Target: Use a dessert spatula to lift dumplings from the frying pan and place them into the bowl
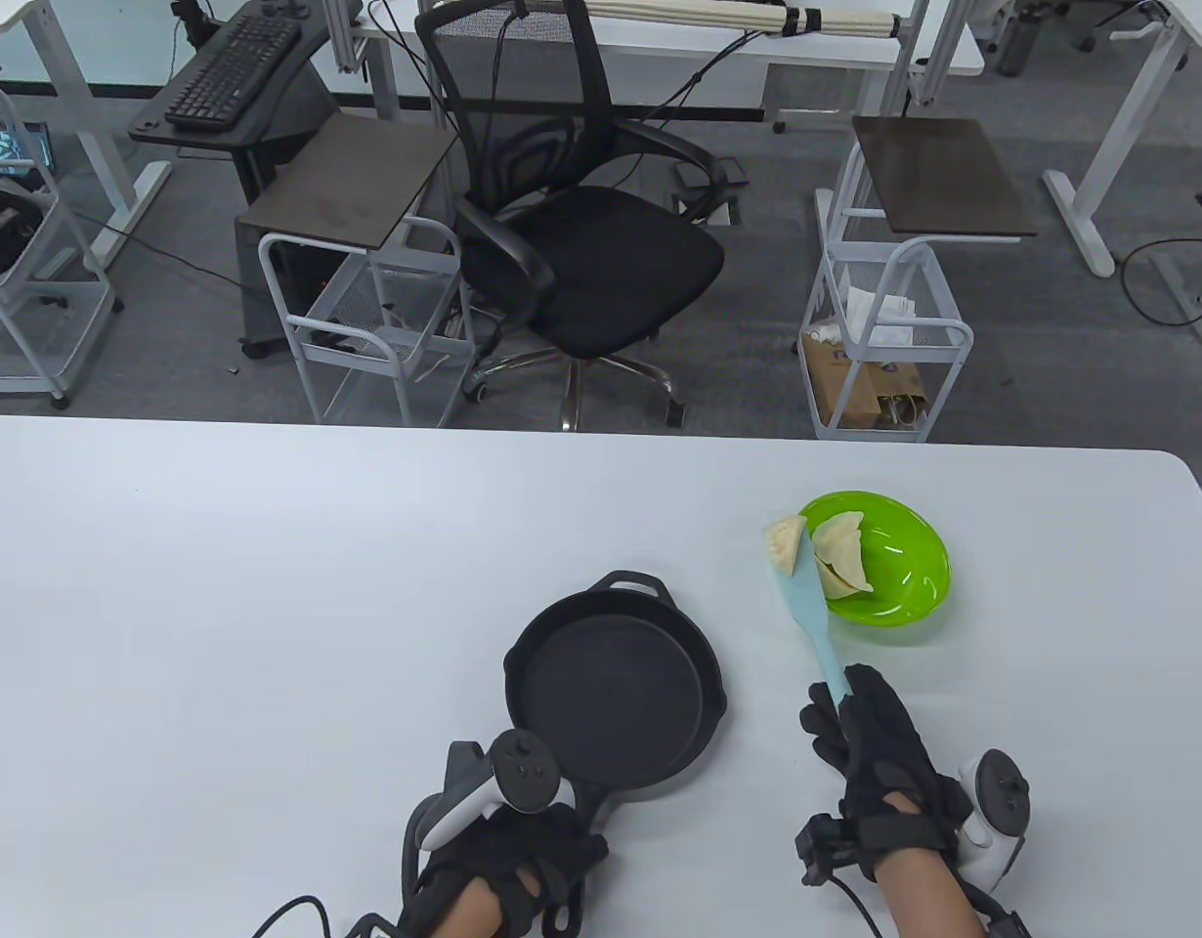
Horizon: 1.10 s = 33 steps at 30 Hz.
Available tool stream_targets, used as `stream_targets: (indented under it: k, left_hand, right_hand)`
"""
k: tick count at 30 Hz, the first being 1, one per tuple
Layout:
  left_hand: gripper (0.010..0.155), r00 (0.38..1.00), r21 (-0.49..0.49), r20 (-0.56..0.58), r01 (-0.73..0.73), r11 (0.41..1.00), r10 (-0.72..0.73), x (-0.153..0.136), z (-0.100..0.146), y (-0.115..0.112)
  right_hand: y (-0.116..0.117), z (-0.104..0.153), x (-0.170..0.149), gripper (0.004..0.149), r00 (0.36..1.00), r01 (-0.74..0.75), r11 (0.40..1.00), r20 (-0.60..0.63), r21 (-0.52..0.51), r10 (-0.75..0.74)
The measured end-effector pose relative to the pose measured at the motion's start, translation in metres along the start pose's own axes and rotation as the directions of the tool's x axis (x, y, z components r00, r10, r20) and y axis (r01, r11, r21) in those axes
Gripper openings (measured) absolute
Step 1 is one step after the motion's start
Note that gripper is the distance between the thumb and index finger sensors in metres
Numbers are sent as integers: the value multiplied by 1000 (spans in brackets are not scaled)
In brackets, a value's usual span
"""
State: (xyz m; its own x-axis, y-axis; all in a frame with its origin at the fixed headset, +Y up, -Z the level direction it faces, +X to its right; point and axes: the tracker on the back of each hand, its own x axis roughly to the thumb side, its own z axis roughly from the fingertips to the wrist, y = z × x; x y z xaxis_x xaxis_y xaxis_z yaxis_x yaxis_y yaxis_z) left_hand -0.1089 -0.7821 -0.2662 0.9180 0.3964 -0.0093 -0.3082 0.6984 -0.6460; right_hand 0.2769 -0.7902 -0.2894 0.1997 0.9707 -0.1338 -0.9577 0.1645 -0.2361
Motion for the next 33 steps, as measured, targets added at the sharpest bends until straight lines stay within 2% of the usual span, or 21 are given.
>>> stream_targets:
  k: [17,33]
  left_hand:
    - [65,1000,3,0,-4,1000,4,-1,0,0]
    - [64,1000,5,0,-3,1000,3,-1,0,-1]
  right_hand:
    - [-33,-8,0,61,998,56,987,-3,-152,-57]
    - [-37,-8,1,63,996,81,983,-15,-168,-84]
